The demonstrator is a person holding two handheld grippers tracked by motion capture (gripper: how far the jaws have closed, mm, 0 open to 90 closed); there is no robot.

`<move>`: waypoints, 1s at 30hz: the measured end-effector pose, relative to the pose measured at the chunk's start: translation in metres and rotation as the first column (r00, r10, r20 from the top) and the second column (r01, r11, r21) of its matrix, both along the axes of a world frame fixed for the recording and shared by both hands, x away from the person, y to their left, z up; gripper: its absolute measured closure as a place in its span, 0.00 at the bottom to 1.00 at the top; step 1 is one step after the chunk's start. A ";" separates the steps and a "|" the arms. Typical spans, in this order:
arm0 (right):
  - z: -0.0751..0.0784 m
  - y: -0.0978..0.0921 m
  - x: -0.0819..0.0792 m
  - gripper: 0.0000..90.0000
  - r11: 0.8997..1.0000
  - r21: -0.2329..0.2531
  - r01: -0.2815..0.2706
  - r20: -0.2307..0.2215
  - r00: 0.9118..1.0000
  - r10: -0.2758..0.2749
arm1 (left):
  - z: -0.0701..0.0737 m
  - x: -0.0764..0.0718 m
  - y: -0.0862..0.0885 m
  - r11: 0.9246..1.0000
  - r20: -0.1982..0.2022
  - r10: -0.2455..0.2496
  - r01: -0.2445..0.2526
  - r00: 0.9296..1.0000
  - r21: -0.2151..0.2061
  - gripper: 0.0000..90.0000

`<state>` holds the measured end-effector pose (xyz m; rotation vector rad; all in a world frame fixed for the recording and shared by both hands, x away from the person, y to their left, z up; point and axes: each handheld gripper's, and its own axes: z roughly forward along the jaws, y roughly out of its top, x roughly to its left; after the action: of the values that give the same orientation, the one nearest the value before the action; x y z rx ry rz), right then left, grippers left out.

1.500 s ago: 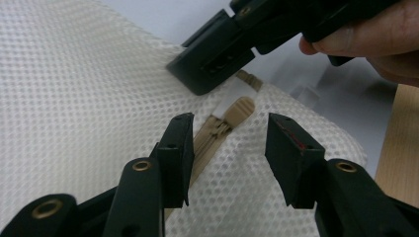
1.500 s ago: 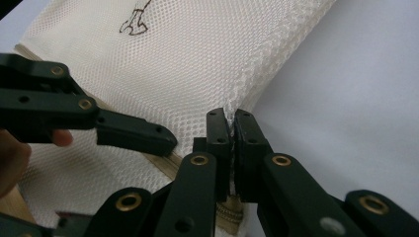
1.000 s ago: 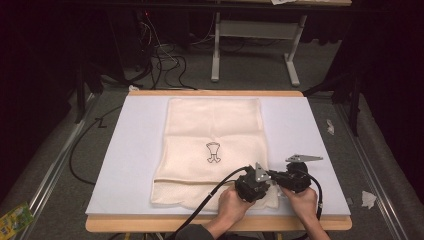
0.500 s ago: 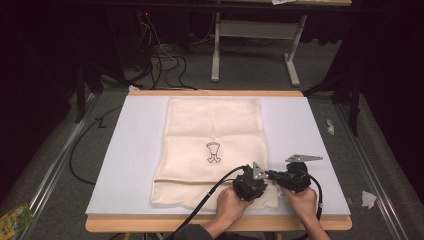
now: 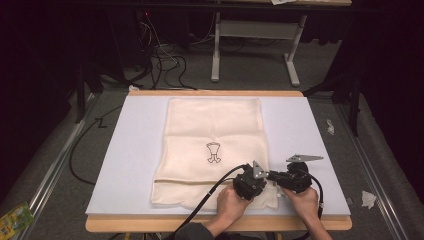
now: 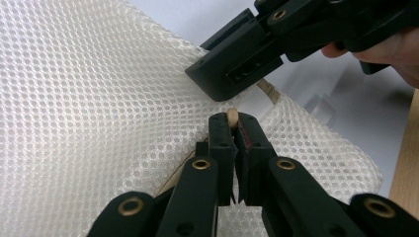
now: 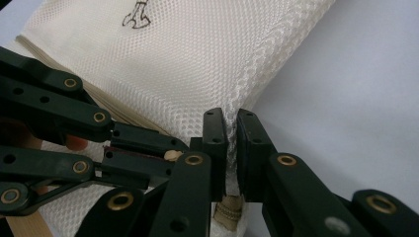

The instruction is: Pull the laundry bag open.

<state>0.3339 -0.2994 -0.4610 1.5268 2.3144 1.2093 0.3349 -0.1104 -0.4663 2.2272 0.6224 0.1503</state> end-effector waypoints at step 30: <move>0.001 -0.001 -0.008 0.98 0.999 -0.037 -0.030 0.034 0.999 0.031 | 0.004 -0.006 0.011 1.000 0.012 0.004 -0.004 1.000 -0.017 0.97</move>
<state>0.3258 -0.3009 -0.4596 1.4524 2.3333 1.1836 0.3290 -0.0992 -0.4618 2.2077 0.6192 0.1599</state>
